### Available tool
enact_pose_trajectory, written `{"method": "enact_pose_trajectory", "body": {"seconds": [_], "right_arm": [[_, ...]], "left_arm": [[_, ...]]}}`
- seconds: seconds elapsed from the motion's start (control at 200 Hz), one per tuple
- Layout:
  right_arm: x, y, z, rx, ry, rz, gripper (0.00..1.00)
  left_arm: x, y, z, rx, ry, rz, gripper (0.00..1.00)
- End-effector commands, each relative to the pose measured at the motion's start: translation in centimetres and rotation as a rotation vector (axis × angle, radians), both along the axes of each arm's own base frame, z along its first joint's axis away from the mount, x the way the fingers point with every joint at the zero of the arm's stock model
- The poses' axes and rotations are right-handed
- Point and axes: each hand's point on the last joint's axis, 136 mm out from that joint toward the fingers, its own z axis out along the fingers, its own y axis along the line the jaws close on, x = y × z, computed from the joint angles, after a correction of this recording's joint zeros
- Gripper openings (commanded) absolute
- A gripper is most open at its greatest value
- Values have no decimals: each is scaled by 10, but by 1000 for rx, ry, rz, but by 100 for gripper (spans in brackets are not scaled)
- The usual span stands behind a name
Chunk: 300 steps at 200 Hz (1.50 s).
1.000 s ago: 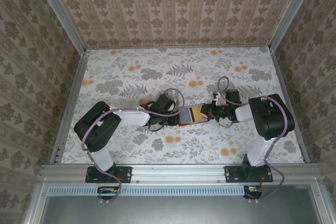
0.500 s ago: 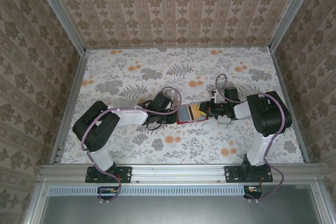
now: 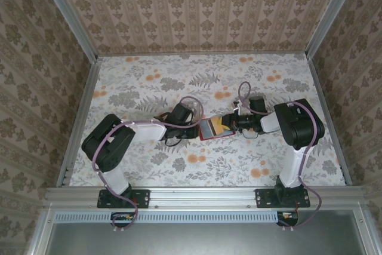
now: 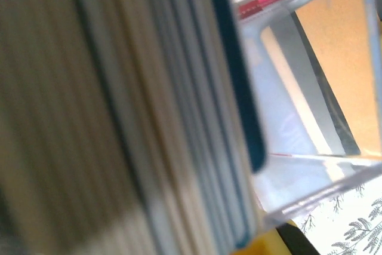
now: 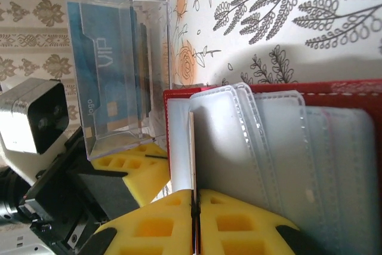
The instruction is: Put the credit cards into the card holder
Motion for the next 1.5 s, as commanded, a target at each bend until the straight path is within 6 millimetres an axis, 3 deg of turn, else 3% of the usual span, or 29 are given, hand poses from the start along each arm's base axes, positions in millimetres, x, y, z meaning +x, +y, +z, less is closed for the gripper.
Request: {"method": "enact_pose_trajectory", "body": {"seconds": [0.0, 0.47, 0.565, 0.85, 0.915, 1.01, 1.11, 1.495], "right_arm": [[-7, 4, -15, -17, 33, 20, 12], [-6, 4, -26, -115, 54, -42, 20], [-9, 1, -23, -176, 38, -47, 31], [-12, -24, -5, -399, -20, -59, 39], [-13, -25, -5, -409, -15, -49, 34], [-16, -19, -7, -379, 6, -21, 19], [-18, -15, -12, -368, 21, -9, 12], [-9, -18, -16, -378, 28, -76, 0]], "left_arm": [[7, 19, -12, 66, -10, 37, 8], [-11, 11, -22, 2, 54, 38, 7], [-12, 8, -20, -1, 53, 33, 7], [-12, 6, -18, 4, 57, 24, 7], [-11, 5, -17, 4, 57, 22, 7], [-10, 3, -16, -4, 55, 23, 7], [-12, 0, -18, -9, 65, 13, 7], [-14, -9, -18, -20, 67, -14, 7]]}}
